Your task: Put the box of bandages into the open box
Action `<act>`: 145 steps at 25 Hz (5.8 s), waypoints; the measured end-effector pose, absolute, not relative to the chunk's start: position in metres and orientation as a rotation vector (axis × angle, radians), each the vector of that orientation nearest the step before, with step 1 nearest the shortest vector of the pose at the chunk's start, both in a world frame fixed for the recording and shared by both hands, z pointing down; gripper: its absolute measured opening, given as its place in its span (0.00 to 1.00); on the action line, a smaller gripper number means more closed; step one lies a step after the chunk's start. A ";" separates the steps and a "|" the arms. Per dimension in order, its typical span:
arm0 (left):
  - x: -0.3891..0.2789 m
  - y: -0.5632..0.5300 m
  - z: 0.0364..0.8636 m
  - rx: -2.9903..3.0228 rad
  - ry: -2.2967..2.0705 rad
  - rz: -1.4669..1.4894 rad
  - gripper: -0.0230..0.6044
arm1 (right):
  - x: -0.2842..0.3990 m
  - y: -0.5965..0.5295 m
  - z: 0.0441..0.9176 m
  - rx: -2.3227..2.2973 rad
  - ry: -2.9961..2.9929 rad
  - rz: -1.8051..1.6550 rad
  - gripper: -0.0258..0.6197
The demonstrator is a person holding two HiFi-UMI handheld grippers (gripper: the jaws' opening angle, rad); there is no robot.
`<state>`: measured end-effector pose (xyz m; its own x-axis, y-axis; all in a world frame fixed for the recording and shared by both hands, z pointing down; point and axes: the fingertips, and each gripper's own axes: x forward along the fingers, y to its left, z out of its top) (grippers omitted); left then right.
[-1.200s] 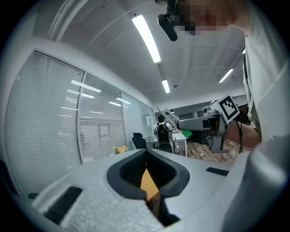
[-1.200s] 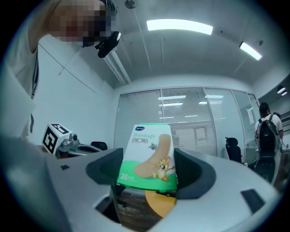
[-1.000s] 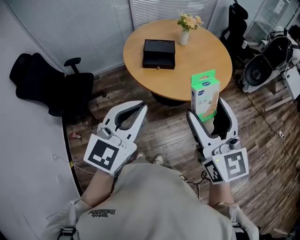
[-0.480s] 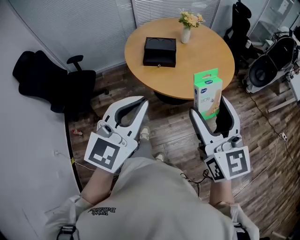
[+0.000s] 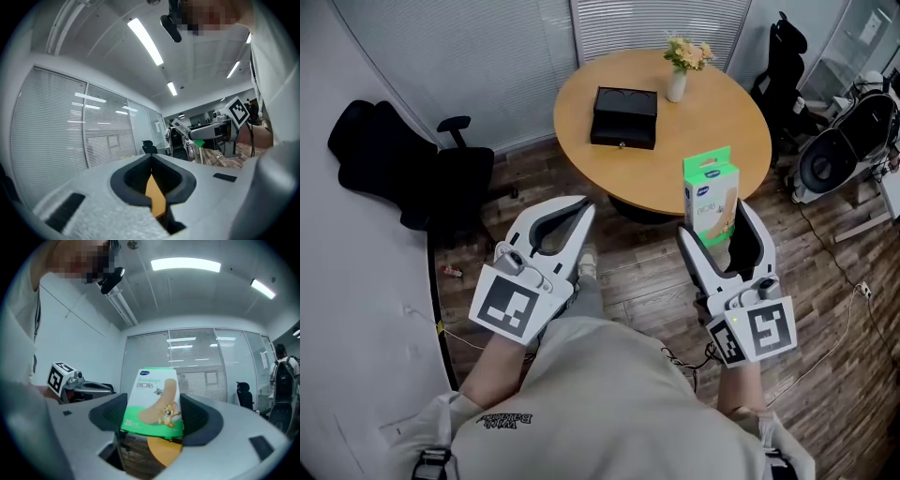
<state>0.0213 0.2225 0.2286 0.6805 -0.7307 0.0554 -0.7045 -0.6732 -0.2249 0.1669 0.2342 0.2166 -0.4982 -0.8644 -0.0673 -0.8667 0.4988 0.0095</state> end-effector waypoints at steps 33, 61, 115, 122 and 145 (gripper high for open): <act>-0.029 -0.021 0.270 -2.886 1.074 -0.274 0.07 | 0.110 -0.008 0.269 -1.731 2.831 -0.026 0.59; -0.070 -0.179 0.340 -2.915 0.866 -0.511 0.07 | 0.056 -0.168 0.362 -1.547 3.402 -0.145 0.59; -0.047 -0.248 0.528 -3.120 1.192 -0.954 0.07 | 0.032 -0.252 0.601 -0.365 4.019 -0.537 0.59; -0.036 -0.247 0.546 -3.152 1.146 -0.968 0.07 | 0.031 -0.252 0.634 -0.329 4.078 -0.624 0.59; -0.034 -0.237 0.561 -3.213 1.122 -0.929 0.07 | 0.029 -0.260 0.670 -0.380 4.177 -0.442 0.59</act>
<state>-0.0343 -0.2374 0.5612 0.6717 -0.4588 0.5816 -0.6572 -0.7314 0.1821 0.0285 -0.2603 0.6703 -0.4632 -0.0394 0.8854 -0.2240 0.9718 -0.0739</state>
